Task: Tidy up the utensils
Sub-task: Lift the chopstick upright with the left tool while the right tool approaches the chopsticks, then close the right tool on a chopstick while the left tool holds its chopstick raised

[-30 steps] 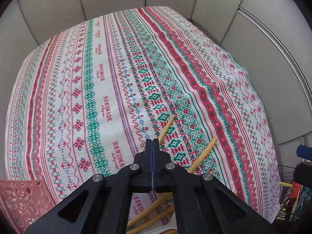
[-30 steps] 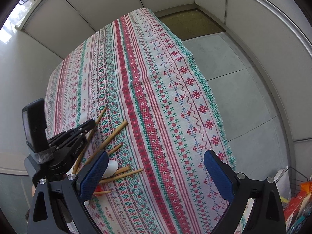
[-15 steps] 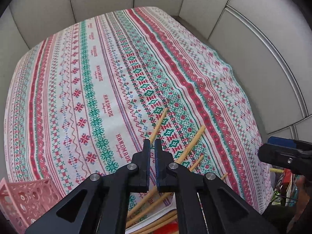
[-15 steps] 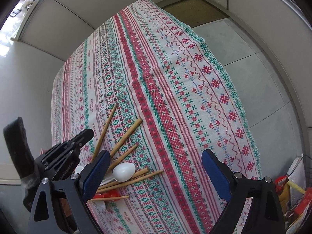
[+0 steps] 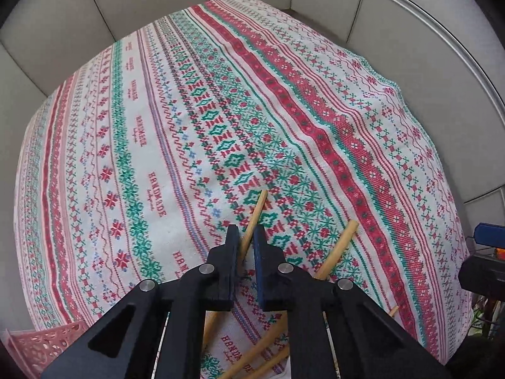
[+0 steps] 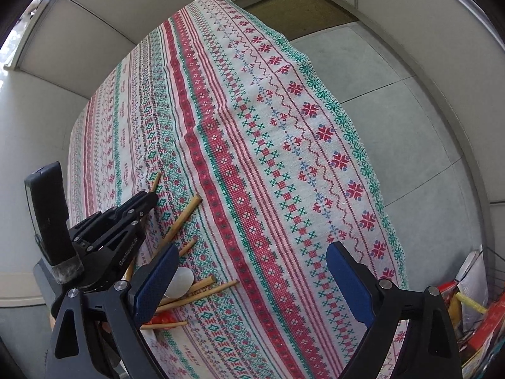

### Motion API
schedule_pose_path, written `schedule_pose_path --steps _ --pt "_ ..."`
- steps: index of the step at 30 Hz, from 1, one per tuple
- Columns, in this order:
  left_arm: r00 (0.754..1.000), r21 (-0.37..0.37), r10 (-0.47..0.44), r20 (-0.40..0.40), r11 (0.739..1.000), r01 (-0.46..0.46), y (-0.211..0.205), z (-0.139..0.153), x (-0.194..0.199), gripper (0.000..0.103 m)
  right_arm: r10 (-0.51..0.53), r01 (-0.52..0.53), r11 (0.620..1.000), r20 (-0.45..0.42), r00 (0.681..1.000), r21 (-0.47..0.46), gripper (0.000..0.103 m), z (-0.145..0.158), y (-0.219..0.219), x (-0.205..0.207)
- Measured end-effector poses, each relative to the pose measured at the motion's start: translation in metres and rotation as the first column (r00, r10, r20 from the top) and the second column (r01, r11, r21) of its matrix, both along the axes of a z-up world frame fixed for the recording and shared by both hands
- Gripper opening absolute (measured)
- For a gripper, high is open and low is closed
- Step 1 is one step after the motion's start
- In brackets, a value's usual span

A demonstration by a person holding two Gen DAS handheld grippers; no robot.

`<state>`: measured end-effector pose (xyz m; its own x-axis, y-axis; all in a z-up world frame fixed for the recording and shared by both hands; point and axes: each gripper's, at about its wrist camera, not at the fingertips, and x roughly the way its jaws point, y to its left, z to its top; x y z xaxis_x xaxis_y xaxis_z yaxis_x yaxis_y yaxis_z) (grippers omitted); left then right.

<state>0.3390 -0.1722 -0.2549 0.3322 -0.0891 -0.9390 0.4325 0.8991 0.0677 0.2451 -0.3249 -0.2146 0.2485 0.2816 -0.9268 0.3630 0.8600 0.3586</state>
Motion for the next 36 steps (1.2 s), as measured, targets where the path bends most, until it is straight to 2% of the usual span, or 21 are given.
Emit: schedule_pose_path --steps 4,9,14,16,21,26,30,32,34,36 --pt "0.999 -0.027 0.038 0.033 0.999 -0.037 0.019 0.019 -0.009 0.008 0.011 -0.011 1.000 0.004 1.000 0.028 0.095 -0.004 0.007 0.005" --pt "0.994 -0.056 0.047 0.095 0.998 -0.042 0.045 0.063 -0.037 0.006 0.021 -0.022 0.999 0.010 1.000 0.041 0.095 -0.009 0.021 0.015" --pt "0.983 -0.120 0.087 0.161 0.990 -0.068 0.073 0.102 -0.059 0.005 0.055 -0.057 0.996 0.026 0.998 0.065 0.079 -0.015 0.042 0.027" --pt "0.978 -0.148 0.105 0.181 0.986 -0.078 0.085 0.115 -0.071 0.005 0.065 -0.067 0.995 0.030 0.997 0.073 0.063 -0.017 0.052 0.032" --pt "0.955 -0.196 0.161 0.249 0.974 -0.113 0.113 0.142 -0.104 0.005 0.072 -0.074 0.996 0.039 0.997 0.051 0.044 -0.025 0.073 0.047" --pt "0.935 -0.259 0.218 0.281 0.955 -0.145 0.142 0.158 -0.133 0.005 0.063 -0.063 0.998 0.020 0.998 0.000 0.031 -0.039 0.089 0.059" --pt "0.927 -0.312 0.257 0.274 0.935 -0.167 0.166 0.166 -0.147 0.005 0.099 -0.095 0.988 0.032 0.995 -0.126 0.023 -0.037 0.111 0.064" --pt "0.920 -0.311 0.270 0.285 0.934 -0.178 0.173 0.168 -0.151 0.005 0.101 -0.094 0.981 0.033 0.994 -0.170 0.019 -0.038 0.120 0.065" --pt "0.916 -0.310 0.278 0.290 0.933 -0.185 0.179 0.169 -0.154 0.005 0.093 -0.084 0.978 0.038 0.995 -0.191 0.017 -0.039 0.125 0.069" --pt "0.914 -0.316 0.286 0.287 0.929 -0.192 0.184 0.169 -0.156 0.005 0.075 -0.066 0.983 0.048 0.996 -0.172 0.016 -0.040 0.125 0.070"
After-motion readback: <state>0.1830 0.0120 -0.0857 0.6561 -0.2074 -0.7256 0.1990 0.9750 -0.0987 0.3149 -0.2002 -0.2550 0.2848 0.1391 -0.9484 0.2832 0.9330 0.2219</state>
